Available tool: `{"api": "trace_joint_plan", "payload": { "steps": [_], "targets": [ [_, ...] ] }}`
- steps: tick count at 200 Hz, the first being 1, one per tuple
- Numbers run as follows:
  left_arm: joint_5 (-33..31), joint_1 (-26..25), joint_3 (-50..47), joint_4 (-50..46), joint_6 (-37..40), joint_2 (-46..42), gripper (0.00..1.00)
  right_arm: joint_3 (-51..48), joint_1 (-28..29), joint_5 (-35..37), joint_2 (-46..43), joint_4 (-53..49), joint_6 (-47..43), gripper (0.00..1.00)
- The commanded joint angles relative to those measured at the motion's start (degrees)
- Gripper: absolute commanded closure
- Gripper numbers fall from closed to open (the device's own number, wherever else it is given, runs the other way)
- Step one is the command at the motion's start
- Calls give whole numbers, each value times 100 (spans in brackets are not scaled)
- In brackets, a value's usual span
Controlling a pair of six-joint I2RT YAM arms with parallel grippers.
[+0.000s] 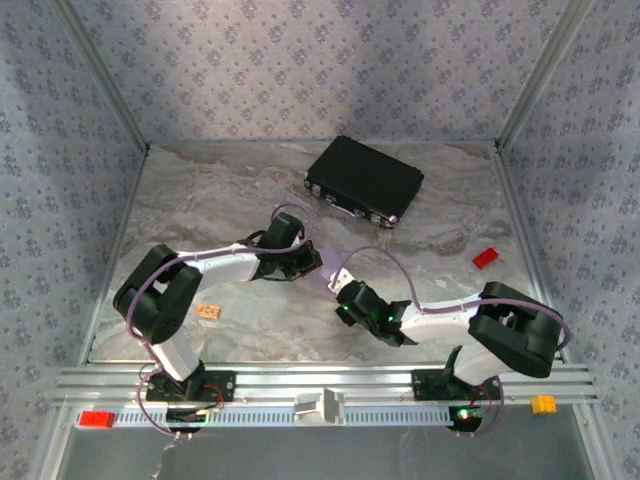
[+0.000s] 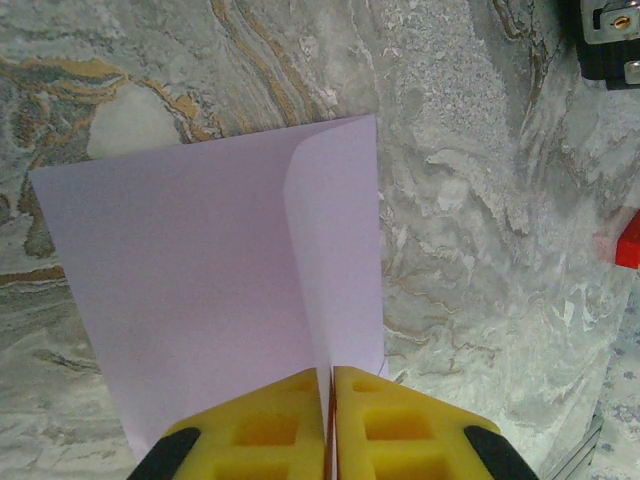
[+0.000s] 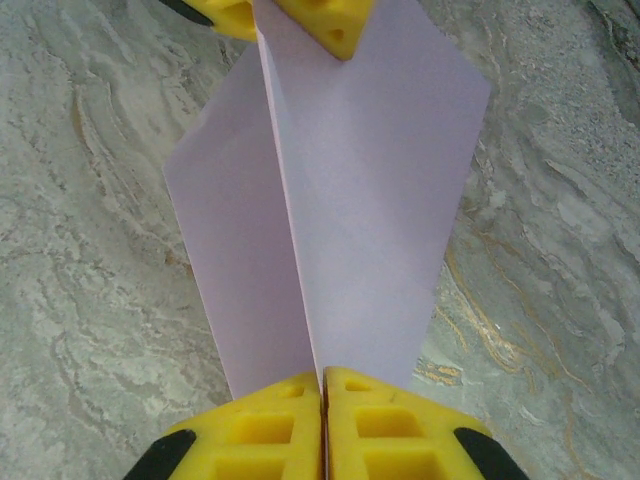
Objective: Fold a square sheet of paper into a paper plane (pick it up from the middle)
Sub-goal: Fourth fold the wing at the center of the table.
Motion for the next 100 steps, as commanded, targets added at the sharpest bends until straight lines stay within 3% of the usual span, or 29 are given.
{"api": "trace_joint_plan", "payload": {
  "steps": [1, 44, 80, 100],
  "targets": [
    [122, 33, 106, 19, 43, 48, 90, 164, 20, 85, -12, -143, 28, 94],
    [31, 27, 55, 13, 48, -93, 83, 149, -8, 16, 47, -104, 148, 98],
    [-340, 41, -17, -279, 101, -441, 60, 82, -90, -242, 111, 90, 427, 100],
    [-581, 50, -116, -438, 127, -701, 56, -15, -223, -573, 133, 326, 625, 100]
  ]
}}
